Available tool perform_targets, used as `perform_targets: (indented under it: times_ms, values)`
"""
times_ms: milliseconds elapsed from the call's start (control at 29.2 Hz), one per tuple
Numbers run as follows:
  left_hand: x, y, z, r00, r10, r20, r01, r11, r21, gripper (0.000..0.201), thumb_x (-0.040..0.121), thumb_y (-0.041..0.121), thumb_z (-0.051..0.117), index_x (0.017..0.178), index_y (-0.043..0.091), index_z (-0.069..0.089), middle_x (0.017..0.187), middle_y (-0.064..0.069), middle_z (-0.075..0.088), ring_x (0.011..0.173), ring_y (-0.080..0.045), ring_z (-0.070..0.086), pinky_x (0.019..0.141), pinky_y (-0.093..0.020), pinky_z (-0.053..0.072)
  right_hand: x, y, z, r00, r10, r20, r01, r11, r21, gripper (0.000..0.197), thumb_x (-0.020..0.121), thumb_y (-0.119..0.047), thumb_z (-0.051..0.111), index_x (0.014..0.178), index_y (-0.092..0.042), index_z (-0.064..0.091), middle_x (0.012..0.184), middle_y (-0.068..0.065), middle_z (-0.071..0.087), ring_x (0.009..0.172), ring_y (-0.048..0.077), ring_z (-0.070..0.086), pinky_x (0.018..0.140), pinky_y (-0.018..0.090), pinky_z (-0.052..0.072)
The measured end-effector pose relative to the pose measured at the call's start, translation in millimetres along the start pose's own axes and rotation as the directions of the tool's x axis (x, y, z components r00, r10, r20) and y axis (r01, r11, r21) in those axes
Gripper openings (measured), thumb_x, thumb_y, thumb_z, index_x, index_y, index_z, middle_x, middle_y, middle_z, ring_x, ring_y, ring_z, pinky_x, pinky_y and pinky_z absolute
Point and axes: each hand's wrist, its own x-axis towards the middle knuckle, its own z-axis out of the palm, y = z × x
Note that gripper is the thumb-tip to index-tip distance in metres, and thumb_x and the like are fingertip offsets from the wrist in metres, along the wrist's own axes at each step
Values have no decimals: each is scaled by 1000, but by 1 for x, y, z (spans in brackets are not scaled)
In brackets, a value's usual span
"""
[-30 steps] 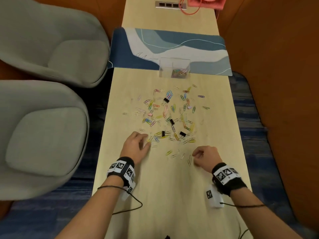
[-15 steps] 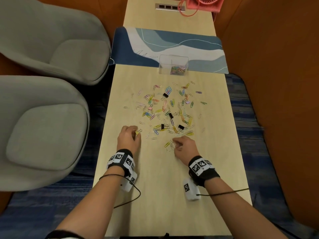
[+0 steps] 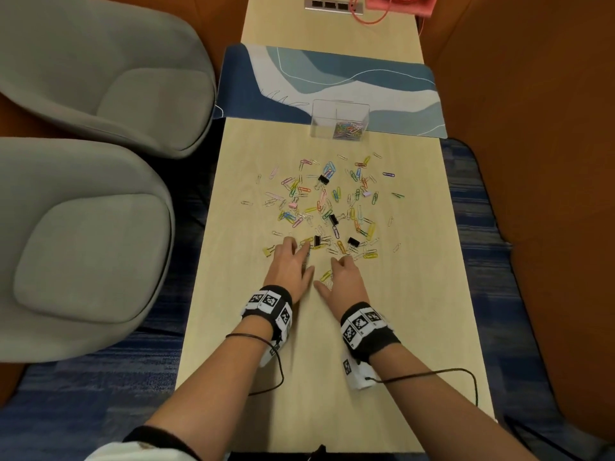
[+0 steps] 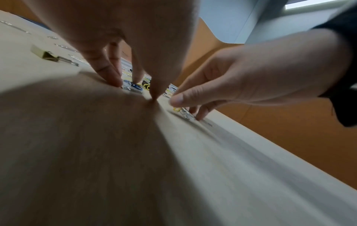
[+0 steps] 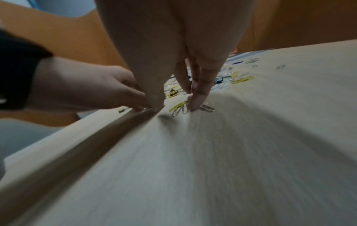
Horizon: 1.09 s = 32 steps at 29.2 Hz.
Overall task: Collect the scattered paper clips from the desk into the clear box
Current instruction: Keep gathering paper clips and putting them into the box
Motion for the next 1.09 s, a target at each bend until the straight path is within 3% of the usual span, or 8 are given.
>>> perform_targets:
  times_ms: [68,137,205,308,445,718,924,1095]
  values:
    - [4,0,-1,1000,14,-21,-14,1000,9,42,88,24,61,128,11,55,113,-12,45,98,-26,45,85,-36,46,0,-9,0,998,-59,-19,58,995,-81,42,85,-30,67,114,0,59,112,16,53,98,29,56,90,37,50]
    - [7,-3,0,998,21,-61,-22,1000,-19,30,88,16,60,118,9,62,106,-11,48,91,-27,48,78,-37,48,-1,-16,-1,998,-53,27,56,990,-126,20,74,-10,78,87,-2,66,93,14,56,78,27,58,66,32,54]
    - [10,-8,1,994,39,-99,-44,998,-43,16,88,9,61,103,7,68,99,-12,52,84,-28,51,70,-38,50,-2,-15,0,996,-53,73,64,984,-164,16,69,11,70,78,-1,64,90,15,56,75,28,56,55,30,46]
    - [12,-14,0,991,75,-111,-83,994,-65,3,85,4,64,85,4,67,94,-12,56,78,-30,54,65,-39,50,-5,-16,-4,990,-106,97,123,975,-184,22,76,19,51,86,4,64,102,19,54,89,32,54,66,35,46]
    - [13,-14,-3,993,78,-92,-84,994,-64,3,82,2,67,80,4,66,91,-11,60,77,-30,56,65,-36,49,3,-18,-12,987,-101,127,127,967,-219,25,82,14,47,95,1,63,112,16,50,97,30,53,79,33,46]
    - [29,-6,-21,997,-10,78,12,1000,-29,12,80,4,60,68,5,64,76,-13,63,69,-32,59,64,-38,50,28,-29,-26,983,4,184,40,971,-235,14,83,6,50,87,-1,61,94,18,63,91,34,63,73,34,49]
    - [43,-7,-30,983,-129,131,144,984,-109,9,74,7,66,73,13,73,75,-6,70,71,-23,63,69,-28,52,38,-34,-37,974,-54,222,127,935,-331,19,84,8,50,98,-2,60,101,16,62,96,31,62,78,36,51]
    - [57,-15,-46,976,-212,45,213,902,-375,8,66,4,78,65,11,74,64,-3,70,58,-10,59,64,-21,50,61,-7,-47,992,56,117,-53,998,-29,9,76,-5,65,81,-9,72,85,7,70,81,21,65,78,28,55]
